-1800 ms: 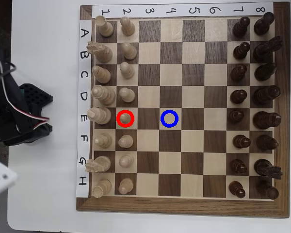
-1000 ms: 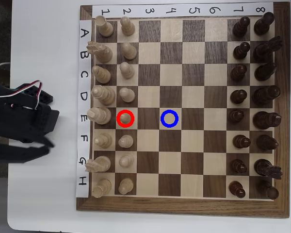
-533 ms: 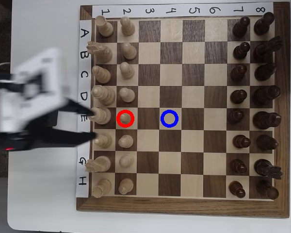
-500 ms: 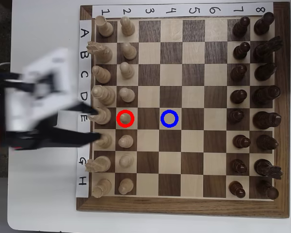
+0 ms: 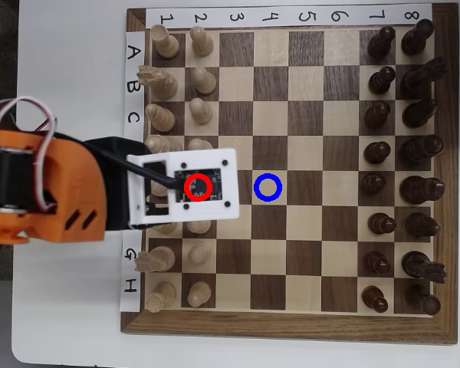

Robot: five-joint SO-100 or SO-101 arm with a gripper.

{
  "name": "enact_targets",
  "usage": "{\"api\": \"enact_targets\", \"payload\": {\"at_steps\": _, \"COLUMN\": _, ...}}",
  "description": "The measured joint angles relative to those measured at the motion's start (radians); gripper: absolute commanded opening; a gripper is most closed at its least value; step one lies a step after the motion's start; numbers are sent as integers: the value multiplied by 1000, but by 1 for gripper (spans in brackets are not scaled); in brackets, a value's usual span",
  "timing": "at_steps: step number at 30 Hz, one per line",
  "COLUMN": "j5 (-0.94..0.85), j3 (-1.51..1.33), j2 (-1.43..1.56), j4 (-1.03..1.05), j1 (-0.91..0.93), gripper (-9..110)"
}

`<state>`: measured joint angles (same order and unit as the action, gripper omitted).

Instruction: Move the piece to destination

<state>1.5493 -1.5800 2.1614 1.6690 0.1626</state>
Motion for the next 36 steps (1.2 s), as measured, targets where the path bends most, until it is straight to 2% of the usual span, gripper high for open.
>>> {"api": "enact_targets", "payload": {"at_steps": 7, "j5": 58, "j3": -63, "j2": 0, "j4": -2, "j1": -18, "gripper": 11}}
{"api": "enact_targets", "payload": {"at_steps": 12, "j5": 58, "j3": -163, "j2": 0, "j4": -17, "j1": -28, "gripper": 18}}
{"api": "enact_targets", "payload": {"at_steps": 25, "j5": 60, "j3": -238, "j2": 0, "j4": -114, "j1": 14, "gripper": 19}}
{"api": "enact_targets", "payload": {"at_steps": 36, "j5": 146, "j3": -252, "j2": -26, "j4": -163, "j1": 14, "gripper": 19}}
